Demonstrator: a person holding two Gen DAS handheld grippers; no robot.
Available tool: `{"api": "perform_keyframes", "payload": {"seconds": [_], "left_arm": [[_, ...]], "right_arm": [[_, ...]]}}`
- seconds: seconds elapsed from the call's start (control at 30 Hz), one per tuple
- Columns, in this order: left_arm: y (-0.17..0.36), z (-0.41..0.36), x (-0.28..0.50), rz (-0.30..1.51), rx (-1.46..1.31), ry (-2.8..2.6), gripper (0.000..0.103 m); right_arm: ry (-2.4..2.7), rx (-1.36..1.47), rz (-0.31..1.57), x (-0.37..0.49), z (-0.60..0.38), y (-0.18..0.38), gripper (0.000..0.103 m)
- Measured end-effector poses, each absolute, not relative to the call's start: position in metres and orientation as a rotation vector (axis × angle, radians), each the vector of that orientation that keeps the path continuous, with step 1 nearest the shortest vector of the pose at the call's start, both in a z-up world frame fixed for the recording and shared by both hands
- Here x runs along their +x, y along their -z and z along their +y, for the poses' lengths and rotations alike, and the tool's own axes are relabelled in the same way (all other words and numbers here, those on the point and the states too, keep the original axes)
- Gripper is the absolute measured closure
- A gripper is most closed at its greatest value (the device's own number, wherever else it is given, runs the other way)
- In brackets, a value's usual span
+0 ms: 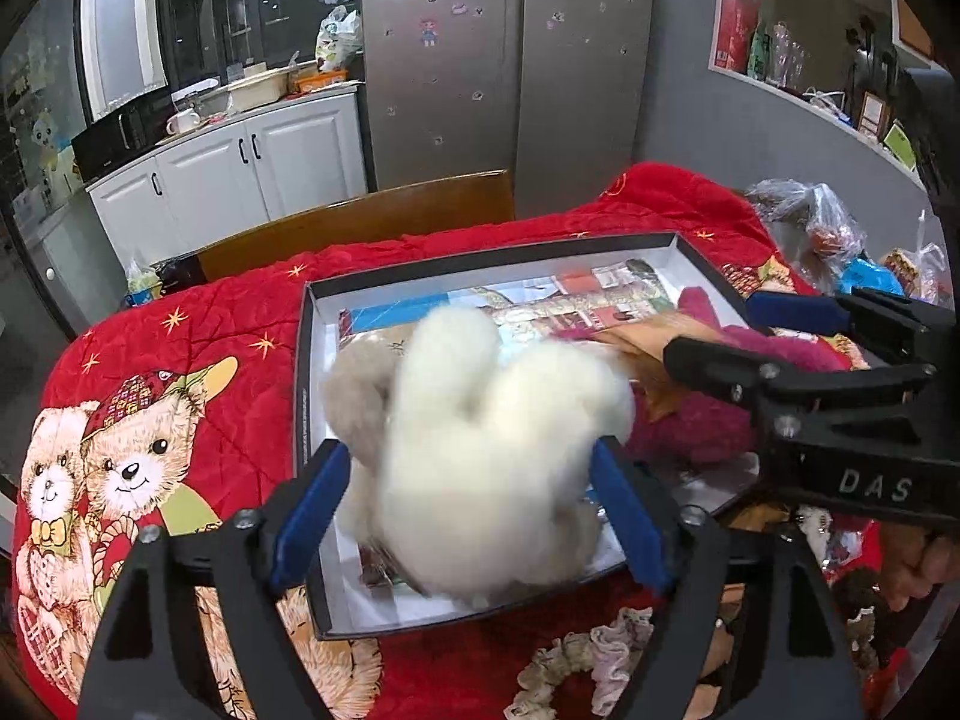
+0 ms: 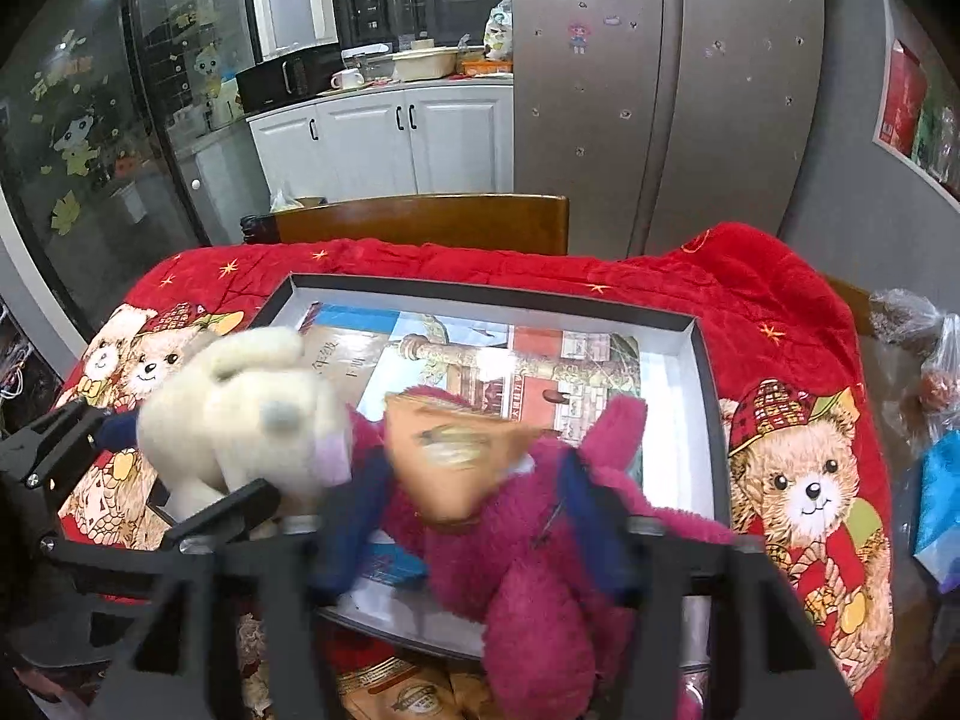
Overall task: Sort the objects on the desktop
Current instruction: 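Open both grippers to release packet and white bear into the box, then withdraw both grippers from the box toward the scattered items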
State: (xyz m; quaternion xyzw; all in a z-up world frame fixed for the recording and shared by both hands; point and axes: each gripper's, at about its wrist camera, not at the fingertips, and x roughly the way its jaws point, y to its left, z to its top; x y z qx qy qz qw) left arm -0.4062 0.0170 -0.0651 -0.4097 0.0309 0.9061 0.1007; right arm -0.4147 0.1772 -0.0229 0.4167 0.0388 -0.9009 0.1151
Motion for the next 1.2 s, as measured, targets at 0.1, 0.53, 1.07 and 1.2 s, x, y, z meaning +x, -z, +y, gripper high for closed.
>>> {"api": "perform_keyframes", "payload": {"seconds": [0.1, 0.53, 1.07, 1.2], "left_arm": [[0.061, 0.018, -0.404, 0.114, -1.194, -2.708, 0.011], [0.056, 0.018, -0.401, 0.109, -1.185, -2.708, 0.011], [-0.018, 0.018, -0.342, 0.099, -1.010, -2.750, 0.010], [-0.036, 0.015, -0.318, 0.092, -0.981, -2.746, 0.007]], "right_arm": [[2.680, 1.185, 0.111, -0.410, 0.181, 0.016, 0.027], [2.646, 1.180, 0.025, -0.407, 0.187, 0.007, 0.026], [2.663, 1.001, 0.051, -0.343, 0.179, -0.060, 0.026], [2.654, 0.966, 0.027, -0.323, 0.188, -0.077, 0.025]]}}
